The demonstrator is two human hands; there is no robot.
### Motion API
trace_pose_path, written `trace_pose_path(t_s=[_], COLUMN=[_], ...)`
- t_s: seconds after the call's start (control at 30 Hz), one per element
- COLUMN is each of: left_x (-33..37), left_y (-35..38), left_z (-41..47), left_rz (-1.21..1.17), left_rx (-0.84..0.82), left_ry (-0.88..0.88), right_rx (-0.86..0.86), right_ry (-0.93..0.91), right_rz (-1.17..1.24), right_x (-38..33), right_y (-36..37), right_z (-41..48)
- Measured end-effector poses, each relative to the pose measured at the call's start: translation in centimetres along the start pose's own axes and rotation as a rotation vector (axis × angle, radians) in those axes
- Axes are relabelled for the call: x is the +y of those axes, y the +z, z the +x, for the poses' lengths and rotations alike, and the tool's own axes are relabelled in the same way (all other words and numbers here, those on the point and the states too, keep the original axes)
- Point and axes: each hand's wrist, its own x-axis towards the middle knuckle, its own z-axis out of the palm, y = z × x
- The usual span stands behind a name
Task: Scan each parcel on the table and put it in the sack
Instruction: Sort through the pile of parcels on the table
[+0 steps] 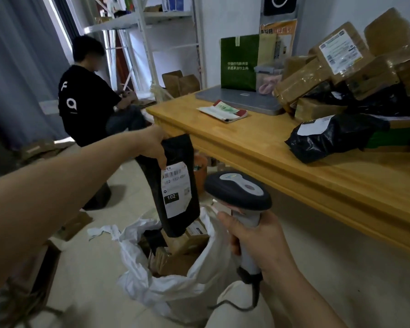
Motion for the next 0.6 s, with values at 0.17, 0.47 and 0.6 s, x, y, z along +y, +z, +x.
trace_pose_path(t_s=[0.17, 0.47, 0.6], left_x=[-8.0, -14.2, -11.1], left_y=[7.3, 16.4, 20.0], left_z=[2.9, 7.6, 8.0], left_rz=[0.014, -0.082, -0.219], left_rx=[-0.001, 0.011, -0.062], left_ry=[-0.232, -0.332, -0.302], right_rx=[0.001, 0.058, 0.112], right_ry=[0.205, 0.456, 0.452], right_rz=[-0.067, -0.085, -0.100], right_x=[3.8, 6.6, 6.6], right_y=[0.5, 2.0, 1.6], right_z=[1.7, 4.8, 5.5])
